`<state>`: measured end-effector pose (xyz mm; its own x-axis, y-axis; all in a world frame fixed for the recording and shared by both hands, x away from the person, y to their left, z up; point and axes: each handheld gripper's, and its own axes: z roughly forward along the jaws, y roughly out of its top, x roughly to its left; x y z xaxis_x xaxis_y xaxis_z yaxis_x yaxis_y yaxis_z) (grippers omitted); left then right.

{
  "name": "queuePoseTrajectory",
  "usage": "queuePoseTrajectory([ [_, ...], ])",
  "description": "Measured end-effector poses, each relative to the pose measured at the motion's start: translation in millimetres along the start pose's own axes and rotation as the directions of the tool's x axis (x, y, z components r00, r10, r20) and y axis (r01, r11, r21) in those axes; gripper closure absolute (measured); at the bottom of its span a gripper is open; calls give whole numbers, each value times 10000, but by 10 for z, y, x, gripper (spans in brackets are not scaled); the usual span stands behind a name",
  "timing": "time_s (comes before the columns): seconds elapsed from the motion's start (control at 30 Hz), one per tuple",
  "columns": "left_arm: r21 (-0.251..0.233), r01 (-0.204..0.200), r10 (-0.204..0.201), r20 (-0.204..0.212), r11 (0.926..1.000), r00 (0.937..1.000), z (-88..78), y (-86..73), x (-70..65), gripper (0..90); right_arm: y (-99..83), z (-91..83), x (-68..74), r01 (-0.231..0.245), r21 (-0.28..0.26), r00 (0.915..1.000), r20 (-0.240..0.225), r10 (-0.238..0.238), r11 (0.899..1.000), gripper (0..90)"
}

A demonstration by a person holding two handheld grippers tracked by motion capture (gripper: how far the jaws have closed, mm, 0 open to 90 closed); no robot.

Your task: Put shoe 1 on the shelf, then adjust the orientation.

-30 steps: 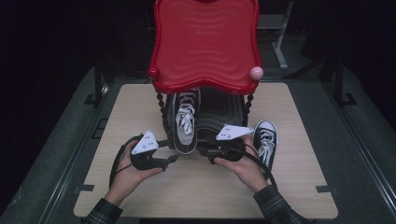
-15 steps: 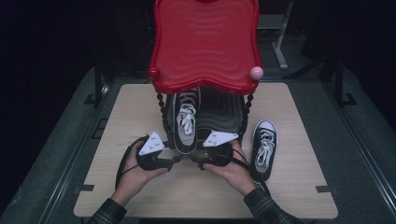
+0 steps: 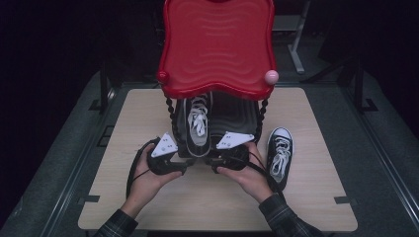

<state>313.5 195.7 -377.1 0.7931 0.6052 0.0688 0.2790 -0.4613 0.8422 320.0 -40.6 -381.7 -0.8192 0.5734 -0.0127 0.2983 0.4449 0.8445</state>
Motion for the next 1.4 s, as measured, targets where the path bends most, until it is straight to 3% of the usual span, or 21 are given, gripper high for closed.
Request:
queuePoseTrajectory([
  [0.43,-67,54,-58,-572,10000,9983,110,202,130,439,168,21,-203,105,-185,9988,471,-96,9998,492],
  [0.57,67,-165,171,-952,9998,9953,145,253,154,456,198,65,-269,25,-264,9986,535,-11,9996,497],
  [0.93,212,-294,327,-1763,9993,9838,254,297,183,504,263,181,-371,-86,-184,9961,877,102,9998,505],
  [1.07,595,-462,573,-2008,9972,9780,289,291,174,512,268,240,-385,-90,36,9957,926,87,10000,505],
  [1.4,687,-209,360,-2267,9974,9733,262,263,156,557,277,304,-354,-260,66,9947,994,252,9996,500],
])
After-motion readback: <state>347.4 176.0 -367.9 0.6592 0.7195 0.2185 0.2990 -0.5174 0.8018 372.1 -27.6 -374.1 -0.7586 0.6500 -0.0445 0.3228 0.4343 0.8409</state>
